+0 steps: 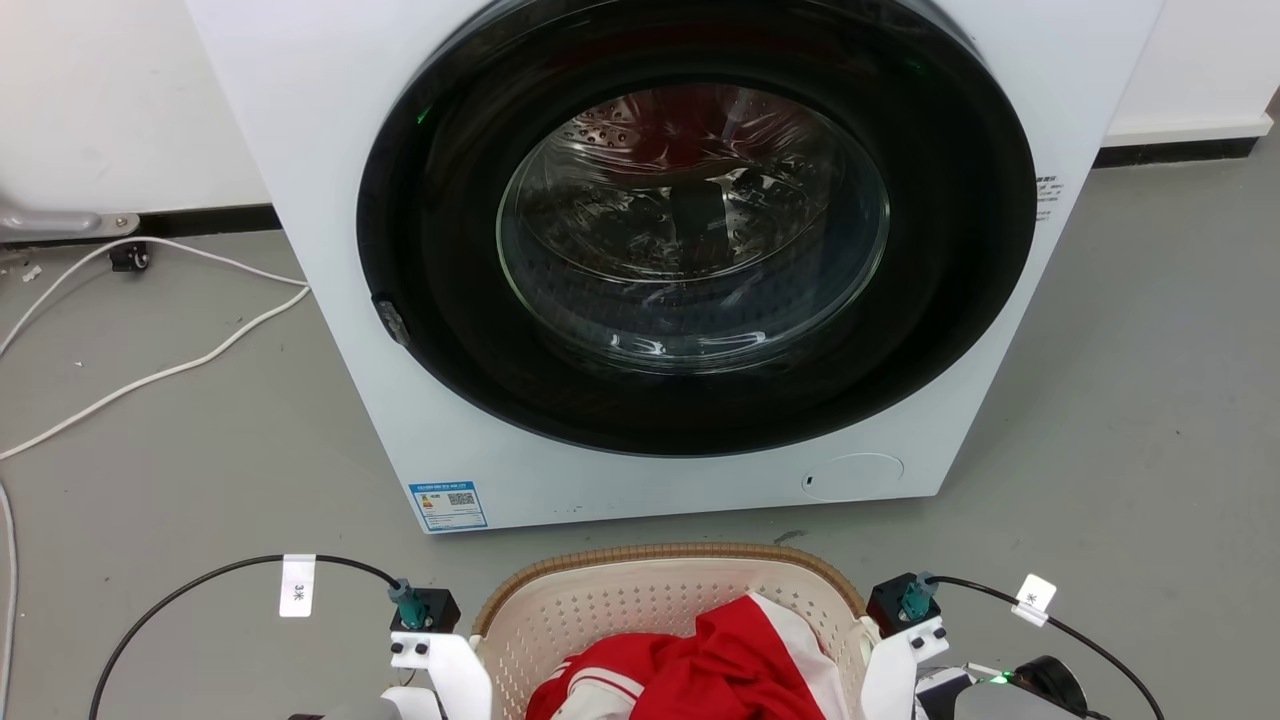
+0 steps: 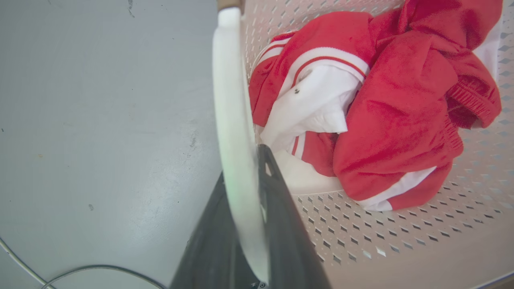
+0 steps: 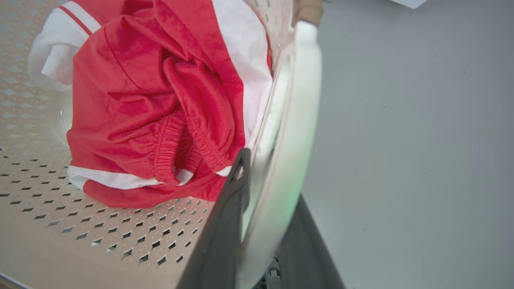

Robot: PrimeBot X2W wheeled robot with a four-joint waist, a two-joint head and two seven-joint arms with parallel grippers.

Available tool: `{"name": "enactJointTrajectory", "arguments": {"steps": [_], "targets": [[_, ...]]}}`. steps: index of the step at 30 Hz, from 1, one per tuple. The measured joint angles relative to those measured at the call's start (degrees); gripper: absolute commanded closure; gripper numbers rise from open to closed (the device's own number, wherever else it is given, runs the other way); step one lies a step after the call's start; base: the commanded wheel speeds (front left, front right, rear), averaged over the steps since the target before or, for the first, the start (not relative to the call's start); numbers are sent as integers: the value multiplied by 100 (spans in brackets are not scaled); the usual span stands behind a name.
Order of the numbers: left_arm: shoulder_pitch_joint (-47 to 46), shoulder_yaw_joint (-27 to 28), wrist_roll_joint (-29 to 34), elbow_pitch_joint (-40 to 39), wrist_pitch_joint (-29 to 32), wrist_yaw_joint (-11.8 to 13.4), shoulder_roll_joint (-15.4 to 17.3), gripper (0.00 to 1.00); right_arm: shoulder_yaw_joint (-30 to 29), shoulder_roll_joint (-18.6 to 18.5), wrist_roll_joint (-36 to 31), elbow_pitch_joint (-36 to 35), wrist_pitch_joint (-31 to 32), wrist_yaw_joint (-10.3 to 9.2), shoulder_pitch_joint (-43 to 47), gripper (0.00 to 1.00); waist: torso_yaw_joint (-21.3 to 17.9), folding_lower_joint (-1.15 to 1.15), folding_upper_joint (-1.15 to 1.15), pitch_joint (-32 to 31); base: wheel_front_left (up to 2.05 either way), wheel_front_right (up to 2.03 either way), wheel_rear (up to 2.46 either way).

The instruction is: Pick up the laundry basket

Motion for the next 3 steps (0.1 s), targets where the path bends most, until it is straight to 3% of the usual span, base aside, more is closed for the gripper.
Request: {"name": "enactJointTrajectory", "arguments": {"steps": [3], "targets": [[-4, -30, -35, 5, -15, 0, 1, 100, 10, 2, 7, 5, 0, 0, 0, 100, 0, 0, 0, 1, 0, 0, 0]]}}
